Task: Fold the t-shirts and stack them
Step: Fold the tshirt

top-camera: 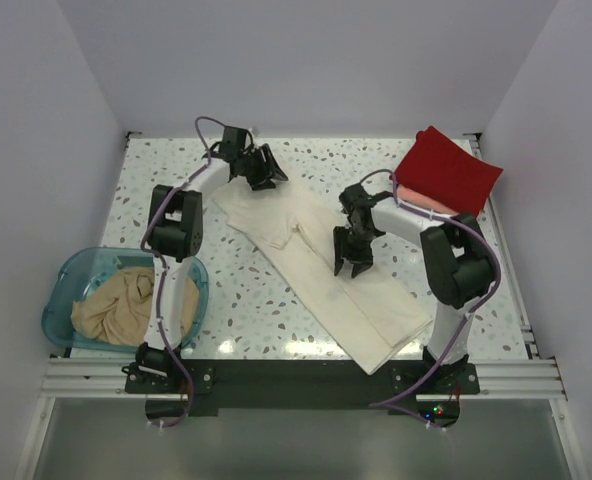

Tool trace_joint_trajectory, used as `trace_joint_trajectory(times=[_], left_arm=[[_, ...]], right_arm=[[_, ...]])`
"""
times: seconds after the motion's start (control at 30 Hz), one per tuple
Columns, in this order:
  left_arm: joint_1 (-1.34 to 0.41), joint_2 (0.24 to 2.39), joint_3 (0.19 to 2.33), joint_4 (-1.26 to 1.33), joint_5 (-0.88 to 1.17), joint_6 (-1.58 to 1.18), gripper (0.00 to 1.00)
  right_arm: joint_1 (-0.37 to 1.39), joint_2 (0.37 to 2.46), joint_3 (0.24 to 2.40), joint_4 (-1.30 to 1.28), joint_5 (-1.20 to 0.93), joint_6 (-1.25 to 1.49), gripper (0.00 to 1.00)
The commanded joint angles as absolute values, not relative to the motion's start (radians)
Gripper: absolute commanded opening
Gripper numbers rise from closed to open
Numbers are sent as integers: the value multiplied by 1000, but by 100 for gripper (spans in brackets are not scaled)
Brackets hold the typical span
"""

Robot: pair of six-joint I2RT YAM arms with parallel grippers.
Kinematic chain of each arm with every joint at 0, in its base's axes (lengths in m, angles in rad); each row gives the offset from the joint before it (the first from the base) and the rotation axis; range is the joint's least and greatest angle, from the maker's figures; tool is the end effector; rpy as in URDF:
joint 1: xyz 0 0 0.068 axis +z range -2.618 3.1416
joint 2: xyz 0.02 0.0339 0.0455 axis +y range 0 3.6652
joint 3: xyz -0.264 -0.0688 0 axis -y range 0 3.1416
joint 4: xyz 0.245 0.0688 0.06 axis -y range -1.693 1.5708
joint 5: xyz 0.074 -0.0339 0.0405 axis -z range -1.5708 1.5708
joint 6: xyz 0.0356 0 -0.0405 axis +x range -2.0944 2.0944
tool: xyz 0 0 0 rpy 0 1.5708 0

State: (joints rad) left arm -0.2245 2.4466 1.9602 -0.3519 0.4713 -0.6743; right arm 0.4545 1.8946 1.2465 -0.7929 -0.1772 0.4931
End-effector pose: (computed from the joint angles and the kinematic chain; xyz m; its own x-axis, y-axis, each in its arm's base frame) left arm 0.5210 -0.1355 0.1425 -0.8749 -0.3708 -0.3116 -0.0664 0.7291 -0.6812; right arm 0.3114 0.1591 0.1556 -0.9990 0.0304 -0.0313 0.0230 0.9763 0.2152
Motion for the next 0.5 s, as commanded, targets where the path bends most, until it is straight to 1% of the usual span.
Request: trace_joint_trajectory(times=[0.0, 0.1, 0.23, 0.37, 0.47], left_arm=[[-183, 2560, 2023, -308, 268, -661, 58], [-184, 2569, 2081, -290, 285, -676, 59], [-192, 2479, 2066, -233, 290, -678, 62], [-199, 2369, 2005, -206, 324, -683, 63], [-210, 2278, 1931, -235, 337, -683, 63]], right_arm=[[457, 1916, 1278, -842, -195, 509, 52], [457, 1904, 1327, -902, -170, 473, 52], [456, 1838, 1341, -939, -127, 420, 52], [456, 1755, 1261, -933, -81, 361, 53], [456, 1740, 1192, -917, -78, 324, 53]])
